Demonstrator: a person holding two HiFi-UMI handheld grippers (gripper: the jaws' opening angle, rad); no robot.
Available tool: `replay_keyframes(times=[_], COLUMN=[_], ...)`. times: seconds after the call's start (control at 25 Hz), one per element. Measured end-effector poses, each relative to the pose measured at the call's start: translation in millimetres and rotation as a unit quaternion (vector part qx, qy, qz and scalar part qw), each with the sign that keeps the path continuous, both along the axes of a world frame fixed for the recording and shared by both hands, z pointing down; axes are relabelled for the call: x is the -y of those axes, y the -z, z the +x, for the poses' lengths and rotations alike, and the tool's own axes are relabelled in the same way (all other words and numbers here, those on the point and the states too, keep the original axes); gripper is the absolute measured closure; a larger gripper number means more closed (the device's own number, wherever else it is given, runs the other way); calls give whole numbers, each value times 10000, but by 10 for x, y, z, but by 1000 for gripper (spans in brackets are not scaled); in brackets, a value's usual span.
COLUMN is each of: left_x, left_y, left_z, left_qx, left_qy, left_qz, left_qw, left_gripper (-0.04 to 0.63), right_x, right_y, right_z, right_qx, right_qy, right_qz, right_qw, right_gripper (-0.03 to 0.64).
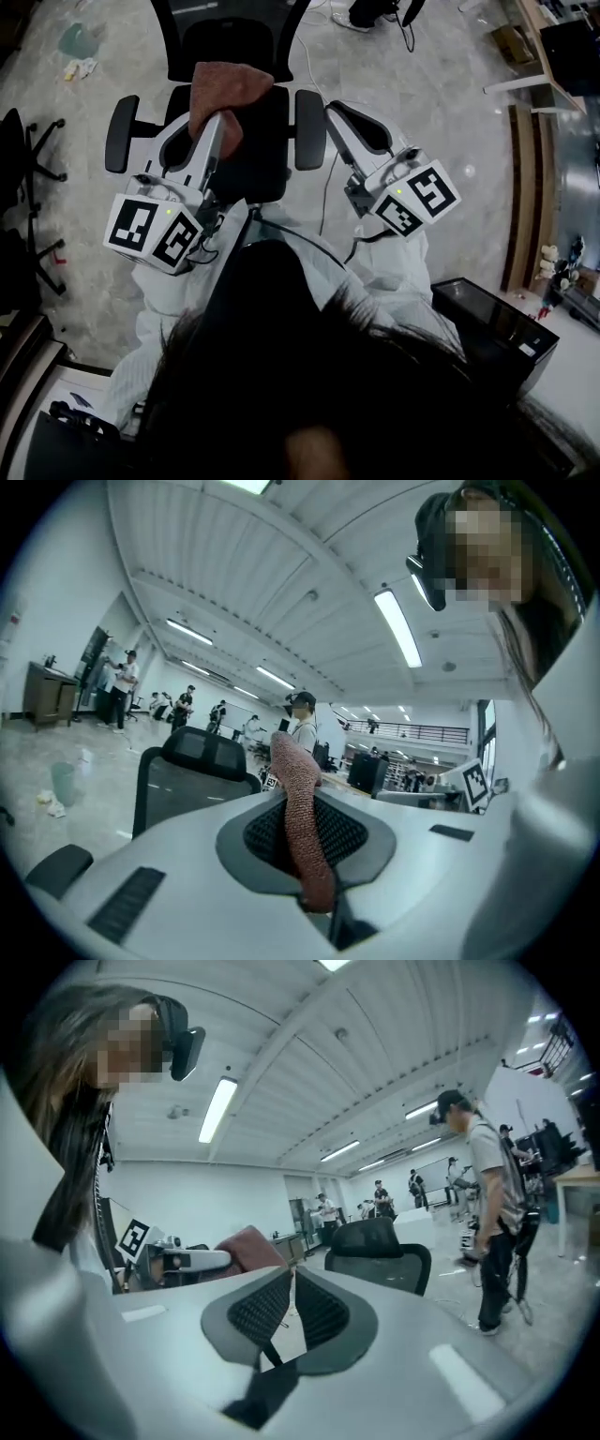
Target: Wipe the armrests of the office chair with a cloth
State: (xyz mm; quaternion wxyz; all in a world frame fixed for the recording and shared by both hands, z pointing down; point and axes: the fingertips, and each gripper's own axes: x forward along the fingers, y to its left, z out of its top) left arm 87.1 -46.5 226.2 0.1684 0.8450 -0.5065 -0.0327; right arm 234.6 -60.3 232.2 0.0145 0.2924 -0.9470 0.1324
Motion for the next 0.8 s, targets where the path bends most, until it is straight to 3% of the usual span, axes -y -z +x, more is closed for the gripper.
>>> replay_keyframes(times=[0.16, 0.48, 0.8], left_x=[-92, -380, -809], left_y=[51, -43, -158], left_z=[-251, -613, -2042], left_qx=[-49, 126, 197], left_qy=[663, 1540, 2658], left_qz=[180, 79, -66], left_qw=[9976, 9880, 9638], left_gripper=[565, 565, 565], right_x=[35, 103, 31], right_y=[-32, -204, -551], right_z=[-19, -127, -1201], right_qx=[92, 81, -74], right_qy=[-321, -173, 335], right_qz=[38, -43, -498], right_qw=[9994, 9998, 9982], right_gripper=[615, 615, 615])
